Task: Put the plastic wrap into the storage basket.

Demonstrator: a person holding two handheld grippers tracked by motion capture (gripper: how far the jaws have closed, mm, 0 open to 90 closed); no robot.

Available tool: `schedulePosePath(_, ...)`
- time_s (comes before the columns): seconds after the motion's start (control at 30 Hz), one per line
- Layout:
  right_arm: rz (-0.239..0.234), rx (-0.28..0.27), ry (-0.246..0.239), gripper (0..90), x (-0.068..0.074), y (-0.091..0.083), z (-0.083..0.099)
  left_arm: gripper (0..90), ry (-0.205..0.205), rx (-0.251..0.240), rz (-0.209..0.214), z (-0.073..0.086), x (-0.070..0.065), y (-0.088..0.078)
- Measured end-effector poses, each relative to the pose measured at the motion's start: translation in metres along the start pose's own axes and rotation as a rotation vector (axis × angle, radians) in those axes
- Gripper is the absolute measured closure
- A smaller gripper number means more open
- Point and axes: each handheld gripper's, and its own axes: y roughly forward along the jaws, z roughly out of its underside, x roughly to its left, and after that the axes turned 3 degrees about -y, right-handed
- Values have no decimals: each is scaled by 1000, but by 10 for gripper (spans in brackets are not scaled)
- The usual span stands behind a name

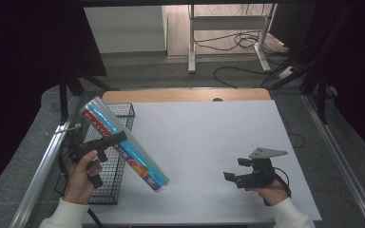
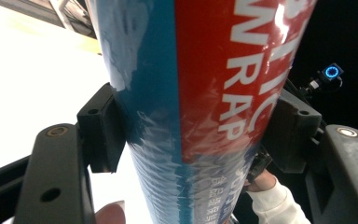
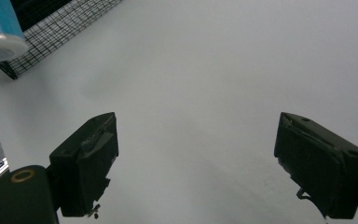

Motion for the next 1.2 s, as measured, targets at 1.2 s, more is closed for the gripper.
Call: schedulePosePath(1.2,56,53,-15,151,2,7,5,320,39,-3,-295,-64,6,-110)
